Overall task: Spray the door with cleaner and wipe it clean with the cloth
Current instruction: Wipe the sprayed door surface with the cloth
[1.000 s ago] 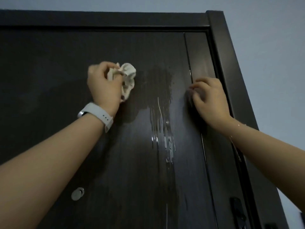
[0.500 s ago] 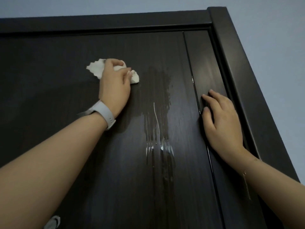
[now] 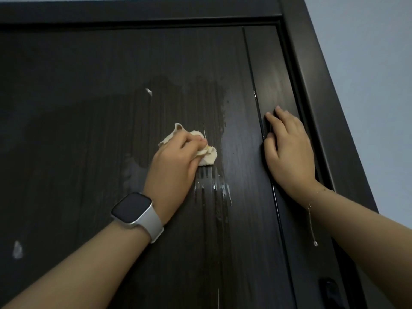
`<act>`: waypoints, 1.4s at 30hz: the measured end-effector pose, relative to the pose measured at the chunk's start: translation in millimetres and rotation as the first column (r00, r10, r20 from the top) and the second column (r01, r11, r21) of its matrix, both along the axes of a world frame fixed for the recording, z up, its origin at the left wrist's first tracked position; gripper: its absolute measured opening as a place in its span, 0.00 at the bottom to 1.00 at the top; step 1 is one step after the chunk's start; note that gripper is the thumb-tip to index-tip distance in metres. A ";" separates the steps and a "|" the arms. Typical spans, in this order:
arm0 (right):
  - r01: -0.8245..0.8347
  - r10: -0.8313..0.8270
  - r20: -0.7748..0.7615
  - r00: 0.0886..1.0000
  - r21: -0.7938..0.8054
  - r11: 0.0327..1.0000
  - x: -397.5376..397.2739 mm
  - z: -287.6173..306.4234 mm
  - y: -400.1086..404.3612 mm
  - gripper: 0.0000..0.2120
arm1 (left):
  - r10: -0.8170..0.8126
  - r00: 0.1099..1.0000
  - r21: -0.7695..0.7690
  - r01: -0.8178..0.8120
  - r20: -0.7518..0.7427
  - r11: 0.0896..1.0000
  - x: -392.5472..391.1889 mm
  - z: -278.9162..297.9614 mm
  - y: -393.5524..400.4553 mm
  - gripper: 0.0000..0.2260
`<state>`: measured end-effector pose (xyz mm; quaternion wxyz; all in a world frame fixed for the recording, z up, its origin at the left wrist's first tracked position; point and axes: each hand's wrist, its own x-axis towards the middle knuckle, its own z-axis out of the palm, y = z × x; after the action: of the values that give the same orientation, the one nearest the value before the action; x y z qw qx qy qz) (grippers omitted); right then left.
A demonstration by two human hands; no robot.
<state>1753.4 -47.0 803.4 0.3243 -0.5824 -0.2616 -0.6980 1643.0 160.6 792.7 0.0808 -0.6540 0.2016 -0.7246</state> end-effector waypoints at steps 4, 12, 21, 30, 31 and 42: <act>-0.008 0.008 -0.003 1.000 -0.012 1.000 1.5 0.4 -0.4 0.23 | 0.064 0.997 -0.026 -0.063 0.038 0.998 -4.1 45.7 -0.6 0.07; -0.002 0.002 0.009 1.000 -0.030 1.000 4.4 1.6 -1.4 0.22 | 0.099 0.989 -0.235 -0.070 0.114 0.970 1.8 126.9 -18.6 0.09; 0.240 -0.225 0.084 0.971 -0.281 0.929 17.8 -7.8 -28.8 0.27 | 0.142 0.987 -0.096 -0.135 0.078 0.986 -5.1 93.1 -13.1 0.07; 0.258 -0.244 0.082 0.966 -0.288 0.922 23.0 -8.5 -25.2 0.26 | 0.084 0.993 -0.179 -0.069 0.082 0.981 0.4 42.5 -30.1 0.04; 0.257 -0.244 0.080 0.966 -0.290 0.922 22.8 -8.6 -24.5 0.26 | 0.101 0.993 -0.139 -0.091 0.066 0.986 -0.7 27.7 -27.8 0.04; 0.266 -0.249 0.092 0.964 -0.303 0.915 24.1 -7.5 -25.0 0.26 | 0.192 0.981 -0.244 -0.177 0.037 0.953 -6.2 63.8 -33.1 0.07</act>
<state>1777.5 -72.0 795.9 0.1264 -0.6375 -0.2981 -0.6991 1636.8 127.5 856.4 0.0744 -0.6527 0.0481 -0.7524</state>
